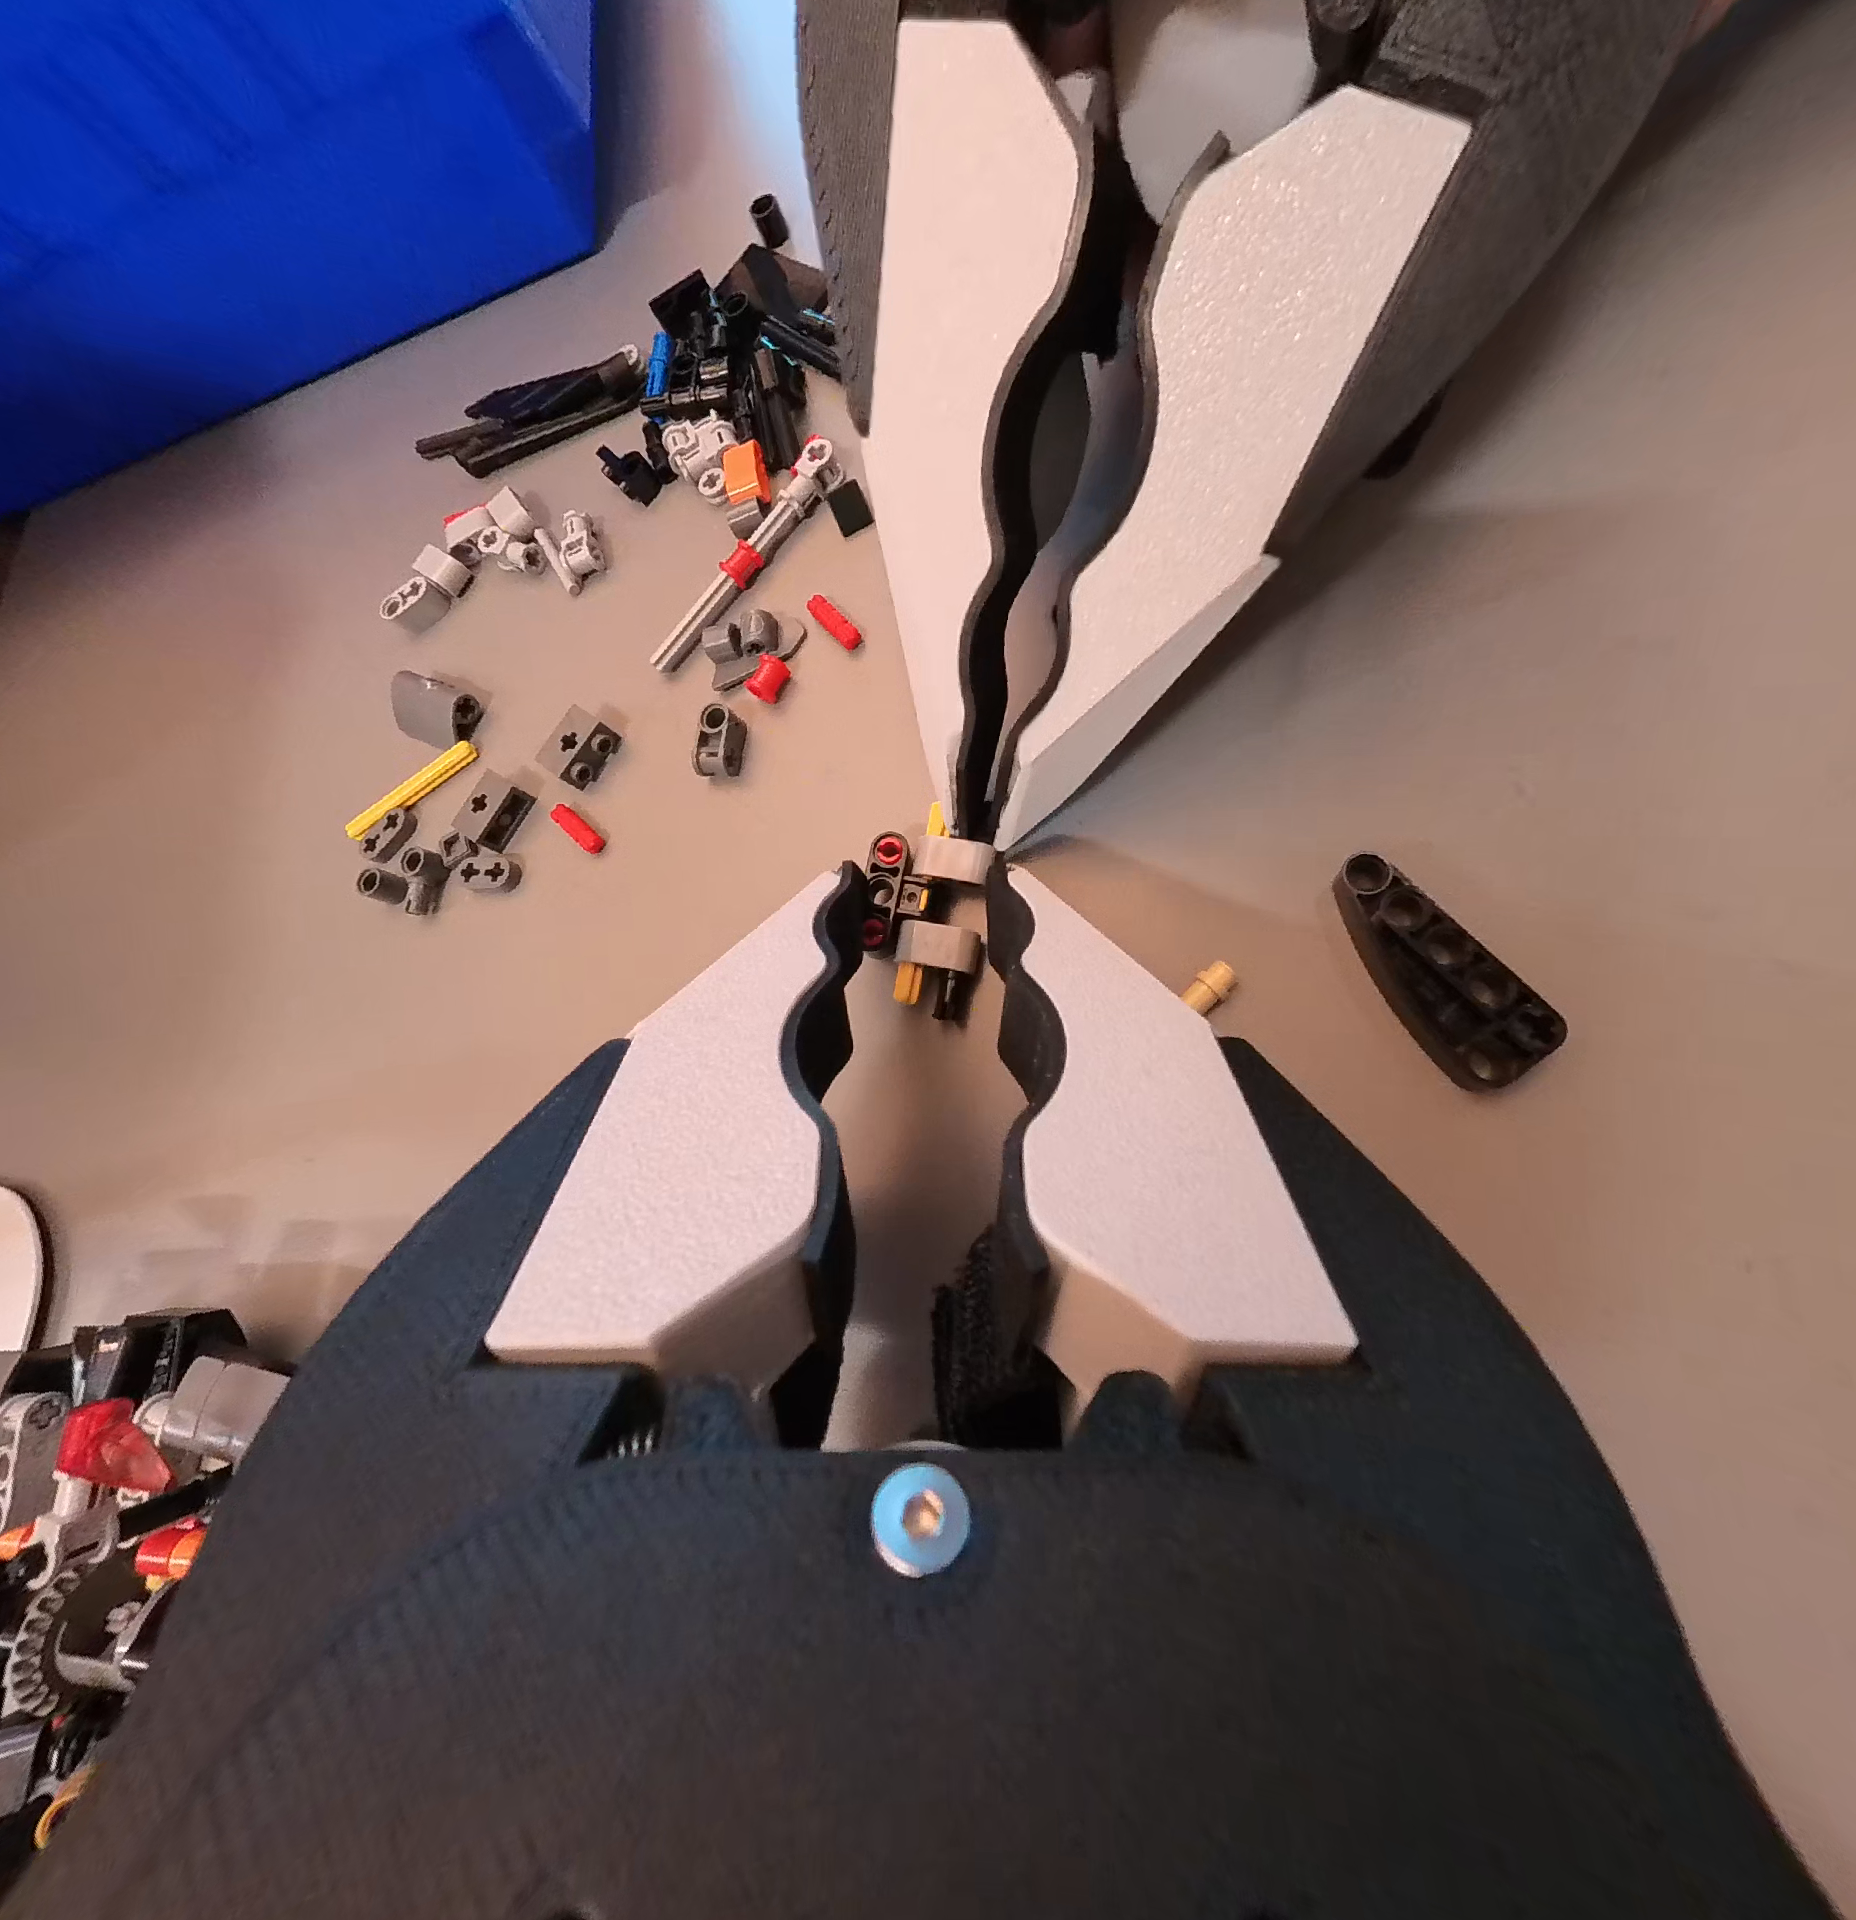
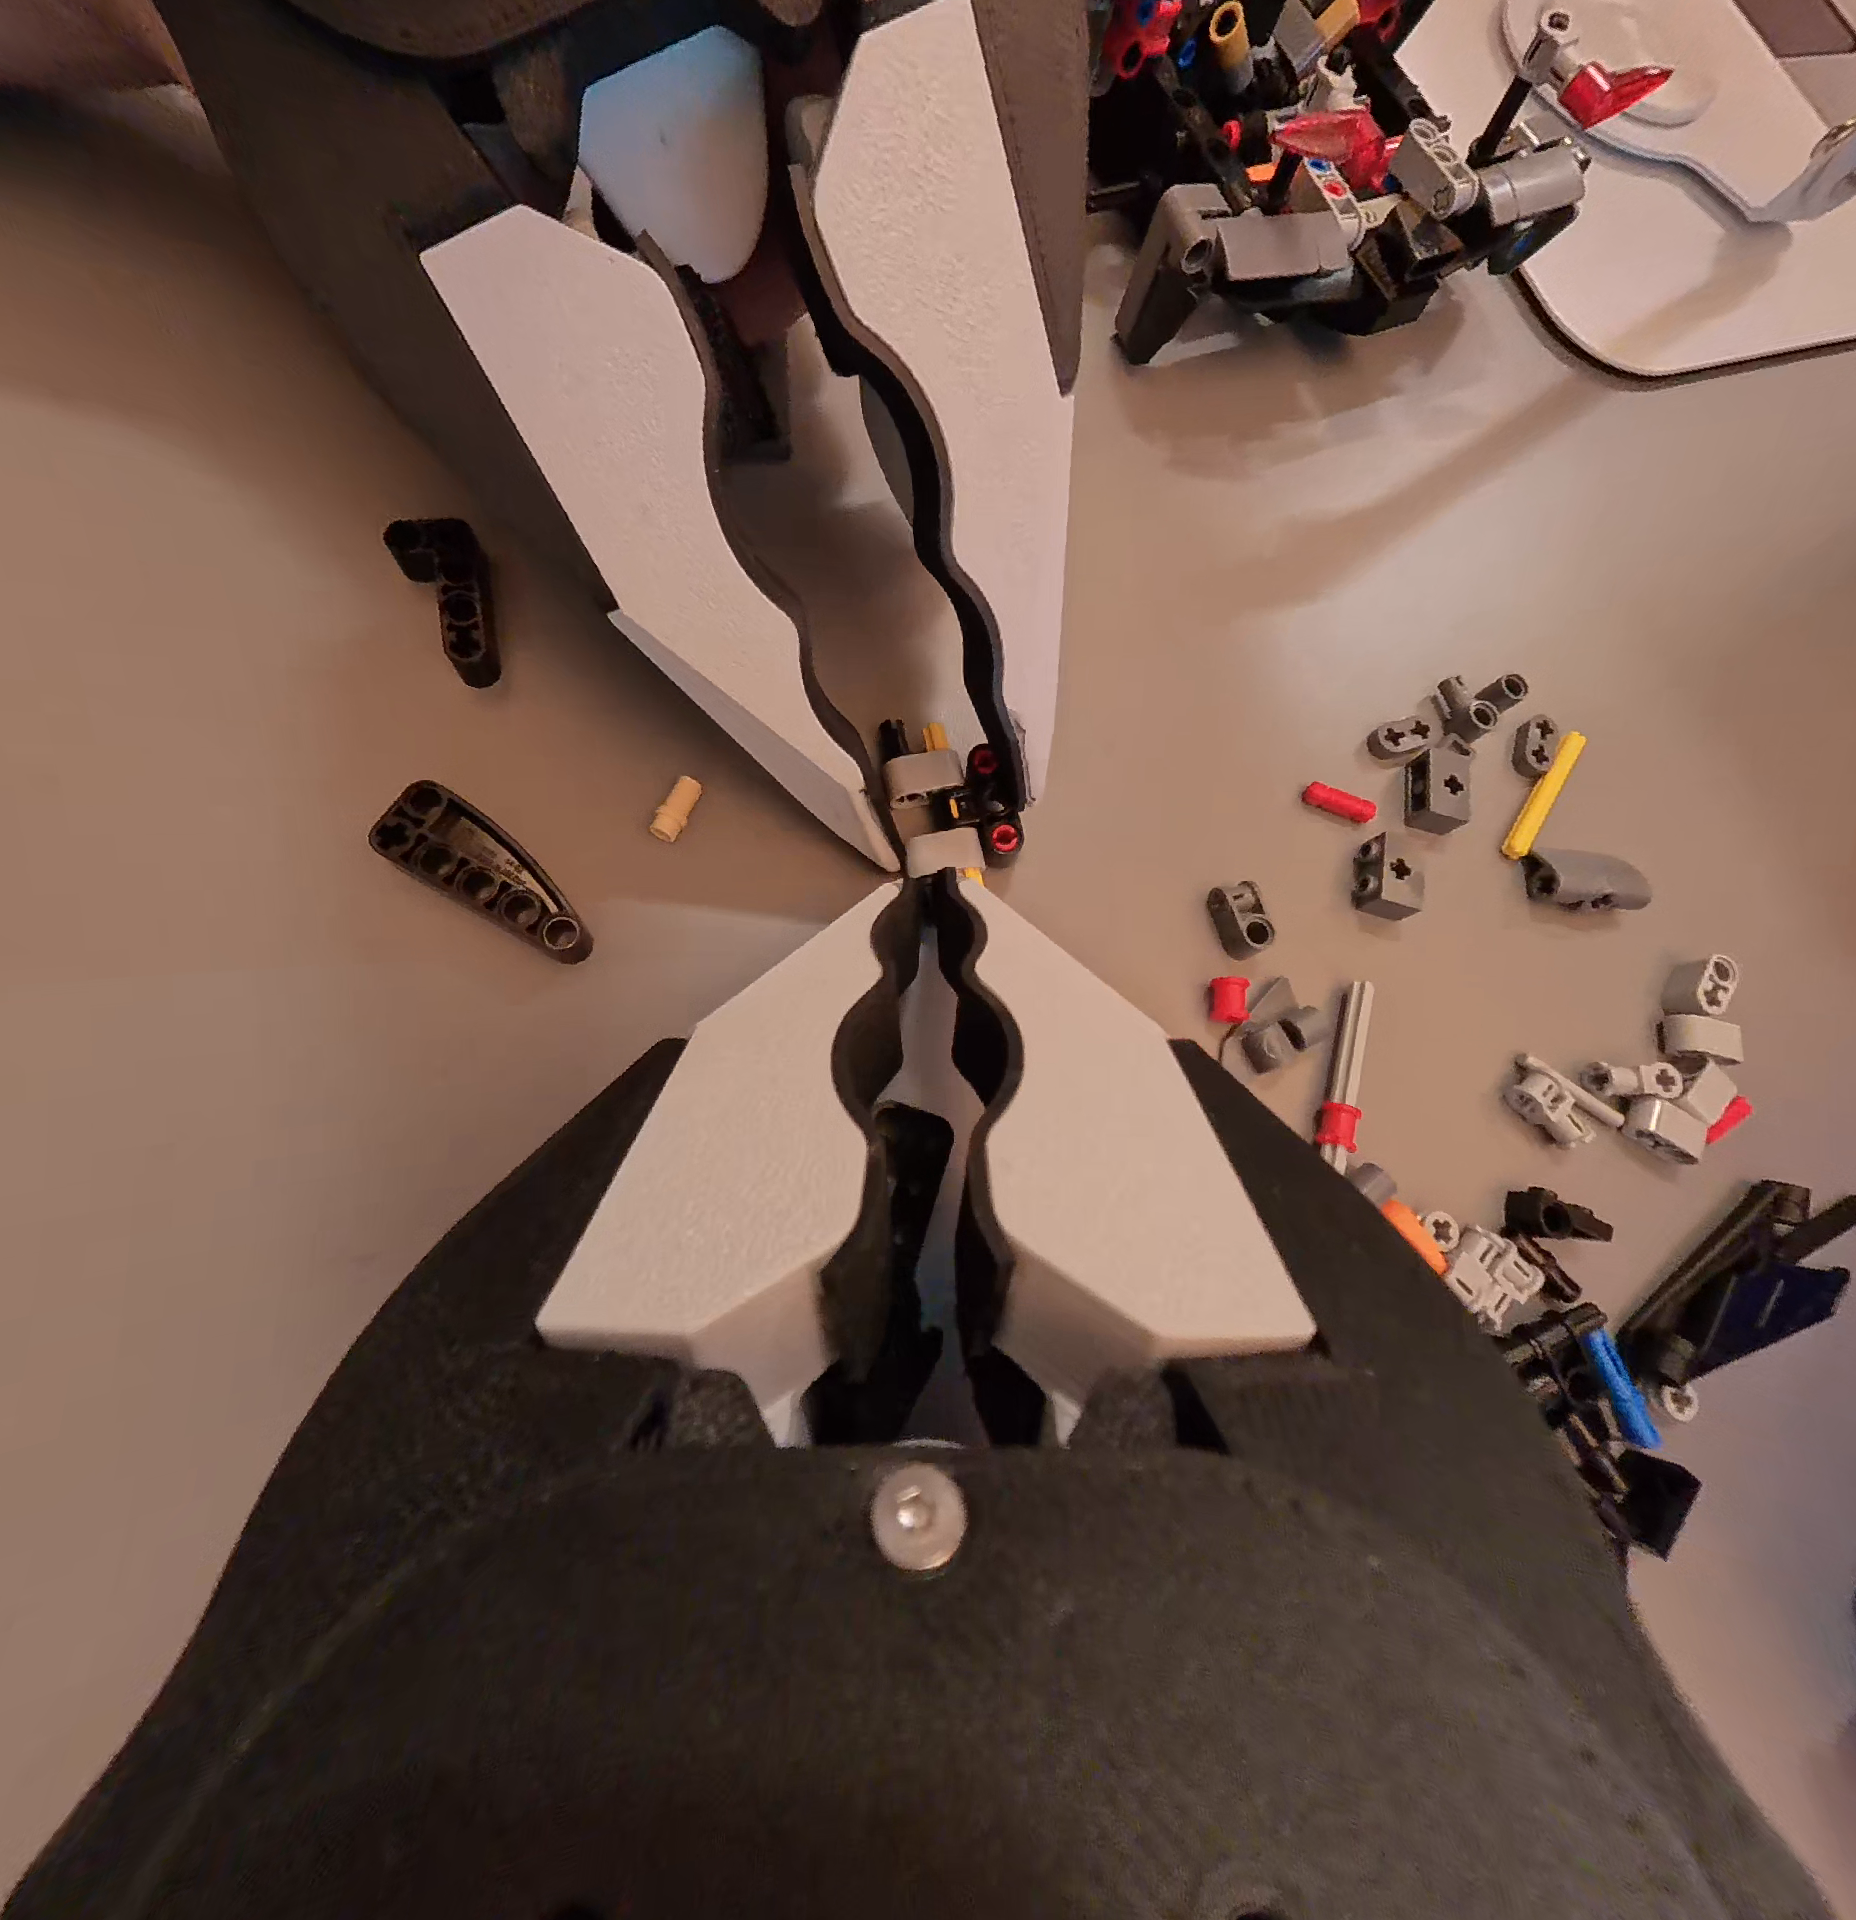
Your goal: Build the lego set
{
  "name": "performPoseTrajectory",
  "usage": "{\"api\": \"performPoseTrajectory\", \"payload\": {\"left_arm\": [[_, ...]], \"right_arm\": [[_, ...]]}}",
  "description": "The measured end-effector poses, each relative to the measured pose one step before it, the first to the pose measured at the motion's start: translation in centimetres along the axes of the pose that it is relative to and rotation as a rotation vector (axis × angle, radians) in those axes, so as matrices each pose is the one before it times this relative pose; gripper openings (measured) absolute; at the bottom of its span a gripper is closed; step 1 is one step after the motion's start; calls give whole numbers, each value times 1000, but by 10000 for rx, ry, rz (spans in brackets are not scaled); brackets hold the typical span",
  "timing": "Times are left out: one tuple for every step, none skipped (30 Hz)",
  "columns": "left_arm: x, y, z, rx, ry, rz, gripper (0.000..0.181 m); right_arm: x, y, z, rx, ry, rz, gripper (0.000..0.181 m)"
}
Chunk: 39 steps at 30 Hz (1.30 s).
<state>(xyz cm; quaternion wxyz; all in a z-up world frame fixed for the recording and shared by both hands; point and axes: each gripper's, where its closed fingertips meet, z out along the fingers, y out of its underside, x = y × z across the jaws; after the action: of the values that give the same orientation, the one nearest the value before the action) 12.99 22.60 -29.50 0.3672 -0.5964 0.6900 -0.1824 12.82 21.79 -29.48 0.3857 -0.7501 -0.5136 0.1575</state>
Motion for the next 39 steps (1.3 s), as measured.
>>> {"api": "performPoseTrajectory", "payload": {"left_arm": [[-16, 15, -3, 4, -30, 58, 22], [-51, 17, -13, 12, -39, 45, 22], [31, -47, 27, 14, -25, 36, 21], [-8, -31, 35, -25, -69, 61, 22], [-13, -8, 7, -27, -20, -1, 22], [2, -10, -1, -15, 12, -46, 21], [4, -6, 4, -2, -10, -12, 21], [0, 0, -3, 5, -14, 17, 22], [12, 7, -3, -11, 19, -11, 21], [-7, -5, -1, 2, -4, 15, 22], [0, 0, 20, 3, -8, 6, 22], [-4, -5, -1, -5, 6, -1, 22], [10, 9, 2, 4, 15, -25, 21], [0, 0, -1, 20, 11, -17, 21], [4, -3, 4, 10, 1, 14, 21], [-1, -5, 2, 4, 11, -21, 21], [4, 1, 5, 9, 11, -24, 21], [4, 1, 10, -3, -6, 1, 21], [-6, -14, 13, -15, -34, 26, 21], [-12, -8, 8, 1, -12, -7, 21], [-12, 17, 3, 8, 11, -42, 21], [-16, 6, -3, -11, -2, -12, 21], [3, 10, -2, 1, -3, 7, 21], [20, 4, -5, -4, 10, 6, 21], [9, 9, 9, -7, 19, -16, 21], [5, 8, -15, -4, 9, -7, 21], [-15, 18, -14, -8, 19, -29, 21], [-8, 8, 0, -3, 26, -53, 21], [-10, 8, -4, -6, -8, -3, 21], [-16, 18, -7, 2, -9, 9, 21], [-9, 0, -1, 13, 7, 0, 21], [-41, 5, -1, 24, -27, 27, 21], [-51, -17, 9, 19, -58, 34, 21], [-19, -31, 21, 11, -61, 55, 21], [22, -35, -20, 20, 26, 6, 21], [-11, -81, -88, 77, 58, -83, 21], [-118, -90, -131, 114, 5, -115, 21], [-83, -111, -115, 123, 16, -68, 21], [-175, -113, -118, 94, -71, -29, 21]], "right_arm": [[33, 16, -20, 25, -78, 109, 1], [70, 39, -46, 6, -4, 20, 1], [62, 37, -141, -3, 31, 10, 2], [36, -39, -211, 13, 39, 37, 1], [68, -62, -239, 49, 62, 2, 5], [97, 68, -163, -7, 58, 85, 9], [70, 283, -37, -126, 3, 144, 10], [59, 414, 5, -180, 20, 47, 11], [-12, 240, -43, -77, 15, -10, 9], [-132, -12, -36, 46, -49, 11, 0], [-68, 4, 77, -2, -8, 10, 0], [-2, -13, 104, -9, 19, -10, 0], [-4, -21, 37, -9, -34, -7, 0], [37, -13, 28, 10, -43, 25, 0], [41, -22, 29, 21, -38, 36, 0], [2, -6, 6, 15, -37, 13, 0], [3, -5, 12, 23, -35, 21, 0], [-18, -5, 5, 11, -38, 20, 0], [-4, -16, 12, -8, -20, -7, 0], [-2, -33, 28, -25, 26, -65, 0], [5, -28, 32, -29, 42, -95, 0], [5, -24, 21, 7, -6, -18, 0], [3, -26, 26, 43, -48, 43, 0], [-5, -11, 8, 19, -38, 19, 0], [1, -7, 16, -16, 9, -27, 0], [-10, -31, 32, -28, 19, -21, 0], [-3, -37, 45, -12, 7, -19, 0], [-17, -57, 45, 3, -10, 7, 0], [-13, -30, 33, 0, -10, 0, 0], [11, 8, 13, 21, -26, 12, 0], [8, 8, -8, 45, -60, 63, 0], [51, 13, -16, 27, -26, 58, 0], [95, 22, -24, 5, 49, 7, 0], [88, 14, -66, 12, 48, 12, 0], [3, -58, -115, 66, 6, -4, 0], [-86, -164, -141, 154, -37, -15, 0], [-121, -194, -139, 180, -60, -32, 1], [-48, -122, -142, 132, -38, -12, 2], [14, -114, -135, 109, -33, 29, 3]]}}
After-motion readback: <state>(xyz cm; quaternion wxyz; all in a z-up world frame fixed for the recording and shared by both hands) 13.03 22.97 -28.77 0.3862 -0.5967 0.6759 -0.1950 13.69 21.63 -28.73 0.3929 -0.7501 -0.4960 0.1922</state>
